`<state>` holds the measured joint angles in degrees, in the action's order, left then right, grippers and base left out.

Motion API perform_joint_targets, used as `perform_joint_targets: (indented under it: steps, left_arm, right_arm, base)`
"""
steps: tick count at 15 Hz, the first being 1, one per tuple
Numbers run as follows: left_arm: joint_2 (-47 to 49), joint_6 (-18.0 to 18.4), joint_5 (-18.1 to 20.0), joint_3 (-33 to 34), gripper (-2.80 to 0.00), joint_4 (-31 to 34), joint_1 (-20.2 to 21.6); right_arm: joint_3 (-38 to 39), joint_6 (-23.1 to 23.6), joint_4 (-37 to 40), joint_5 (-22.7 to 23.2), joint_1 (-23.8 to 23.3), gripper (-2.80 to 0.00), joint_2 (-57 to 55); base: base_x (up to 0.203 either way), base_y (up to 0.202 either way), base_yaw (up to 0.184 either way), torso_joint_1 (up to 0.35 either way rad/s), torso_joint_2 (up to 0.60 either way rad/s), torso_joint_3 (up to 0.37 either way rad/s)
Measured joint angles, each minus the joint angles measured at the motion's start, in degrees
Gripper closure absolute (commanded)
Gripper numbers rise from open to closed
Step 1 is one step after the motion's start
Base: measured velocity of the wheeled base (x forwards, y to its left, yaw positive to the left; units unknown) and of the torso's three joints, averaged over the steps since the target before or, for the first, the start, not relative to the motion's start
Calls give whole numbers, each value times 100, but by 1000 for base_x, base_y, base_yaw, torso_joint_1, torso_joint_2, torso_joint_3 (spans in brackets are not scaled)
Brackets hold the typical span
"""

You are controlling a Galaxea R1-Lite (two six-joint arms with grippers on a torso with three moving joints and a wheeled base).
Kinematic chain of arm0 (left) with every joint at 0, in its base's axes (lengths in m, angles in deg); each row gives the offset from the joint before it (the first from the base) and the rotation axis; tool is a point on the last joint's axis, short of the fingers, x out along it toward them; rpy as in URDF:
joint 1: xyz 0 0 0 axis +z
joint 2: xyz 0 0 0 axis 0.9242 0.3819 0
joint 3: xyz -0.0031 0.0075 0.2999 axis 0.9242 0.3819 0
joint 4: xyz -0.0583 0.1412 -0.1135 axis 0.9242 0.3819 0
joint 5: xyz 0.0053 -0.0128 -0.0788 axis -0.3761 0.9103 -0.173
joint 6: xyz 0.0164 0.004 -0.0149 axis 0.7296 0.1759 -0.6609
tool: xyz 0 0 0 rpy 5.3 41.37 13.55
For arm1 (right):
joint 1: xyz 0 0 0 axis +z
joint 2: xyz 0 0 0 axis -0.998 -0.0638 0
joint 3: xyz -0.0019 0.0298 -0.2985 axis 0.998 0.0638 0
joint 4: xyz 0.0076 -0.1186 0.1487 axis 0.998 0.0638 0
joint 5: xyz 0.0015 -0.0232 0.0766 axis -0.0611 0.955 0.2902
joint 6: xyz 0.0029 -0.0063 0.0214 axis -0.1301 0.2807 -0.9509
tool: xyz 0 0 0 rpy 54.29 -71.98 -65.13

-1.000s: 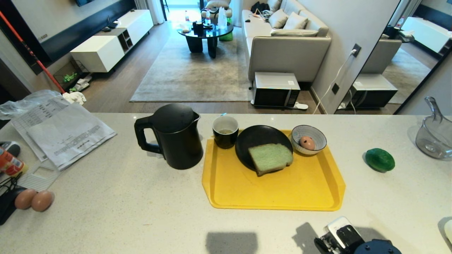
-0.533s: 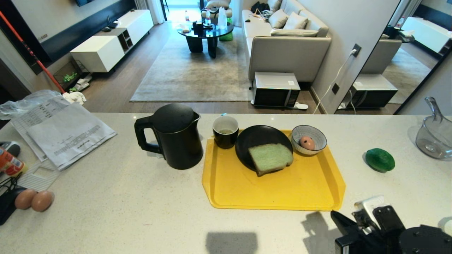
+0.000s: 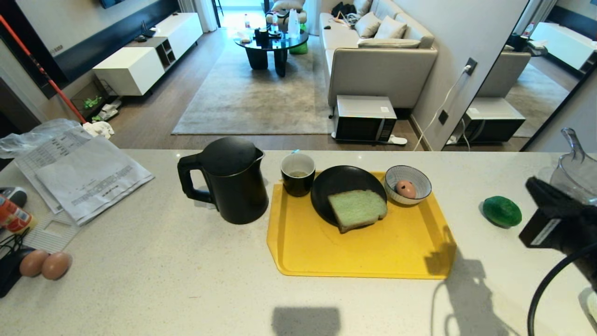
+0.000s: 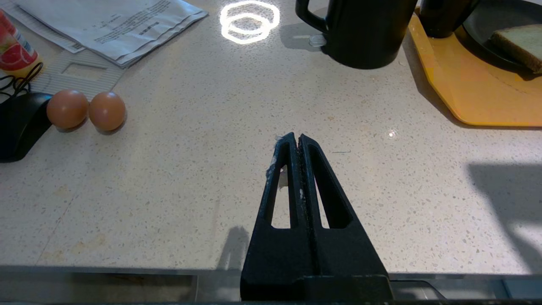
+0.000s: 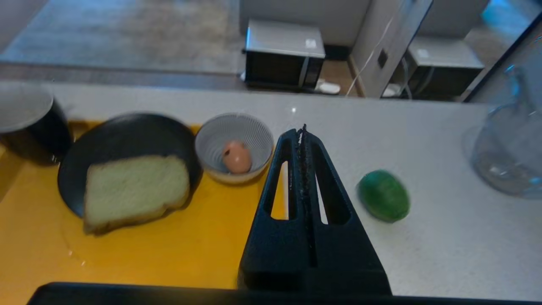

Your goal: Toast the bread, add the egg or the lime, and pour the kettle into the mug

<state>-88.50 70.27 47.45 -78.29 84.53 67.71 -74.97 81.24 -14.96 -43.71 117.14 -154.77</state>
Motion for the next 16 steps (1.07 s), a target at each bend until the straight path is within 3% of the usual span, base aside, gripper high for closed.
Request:
perform_joint_targets:
  steps: [3,7,12,16]
  left_arm:
    - [0,1,0,0,0,0,0]
    - [0,0,-1,0,0,0,0]
    - [0,1,-1,0,0,2,0]
    - [0,0,-1,0,0,0,0]
  right_arm:
    - [-836,515,869,-310,-364,0,829]
    - [-1517,858,1010,-394,-1236,0,1384]
    - [-1649,1032,1006,-397,-1909,0,2164]
    - [-1658,1456,1022,-271,-2197,0,3041]
  base:
    - [0,0,0,0,0,0]
    - [0,0,0,0,0,0]
    - [0,0,0,0,0,0]
    - [0,0,0,0,0,0]
